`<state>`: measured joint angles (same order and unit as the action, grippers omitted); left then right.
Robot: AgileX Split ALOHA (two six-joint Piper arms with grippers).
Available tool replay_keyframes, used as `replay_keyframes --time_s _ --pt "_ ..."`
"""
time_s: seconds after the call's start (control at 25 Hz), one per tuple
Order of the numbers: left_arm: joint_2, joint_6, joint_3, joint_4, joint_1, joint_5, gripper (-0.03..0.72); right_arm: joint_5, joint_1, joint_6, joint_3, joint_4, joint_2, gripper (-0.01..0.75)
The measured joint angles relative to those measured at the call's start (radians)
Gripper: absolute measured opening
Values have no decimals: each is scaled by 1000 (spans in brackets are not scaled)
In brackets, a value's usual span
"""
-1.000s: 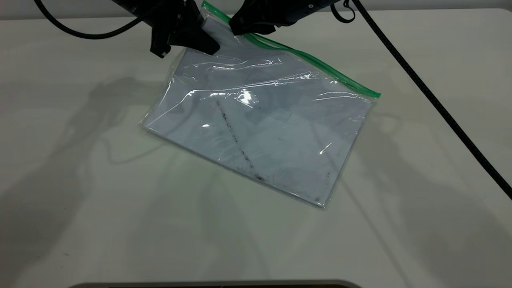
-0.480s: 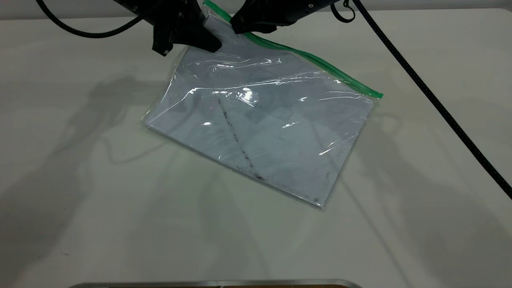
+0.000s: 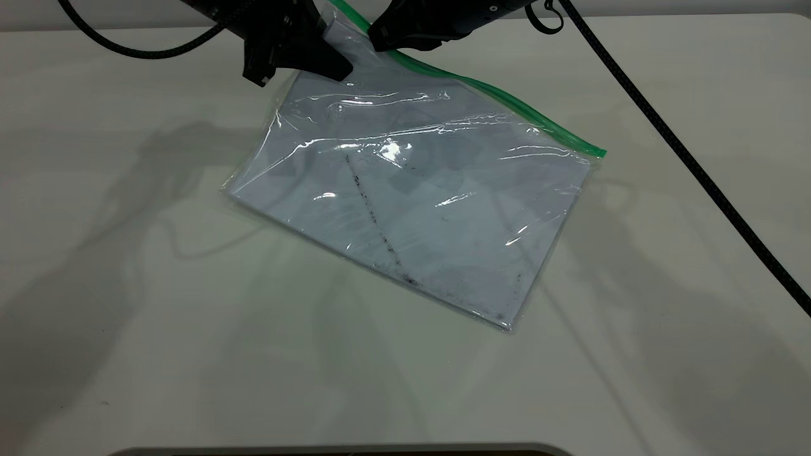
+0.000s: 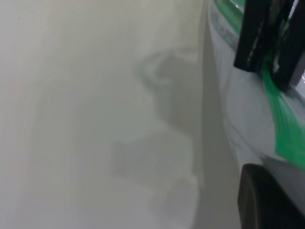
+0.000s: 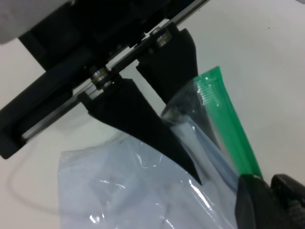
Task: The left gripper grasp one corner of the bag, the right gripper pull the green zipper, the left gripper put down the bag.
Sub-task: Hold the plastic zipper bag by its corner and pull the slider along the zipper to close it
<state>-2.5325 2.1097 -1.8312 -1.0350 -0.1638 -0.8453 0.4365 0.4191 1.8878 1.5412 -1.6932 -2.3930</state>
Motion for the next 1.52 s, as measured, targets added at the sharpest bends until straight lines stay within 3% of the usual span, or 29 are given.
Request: replay_keyframes --time_s 0.4,1.52 --pt "17 0 1 -62 19 -15 53 -11 -16 19 10 -20 4 38" --pt "62 3 7 -244 144 -225 51 56 -28 37 30 -68 -36 38"
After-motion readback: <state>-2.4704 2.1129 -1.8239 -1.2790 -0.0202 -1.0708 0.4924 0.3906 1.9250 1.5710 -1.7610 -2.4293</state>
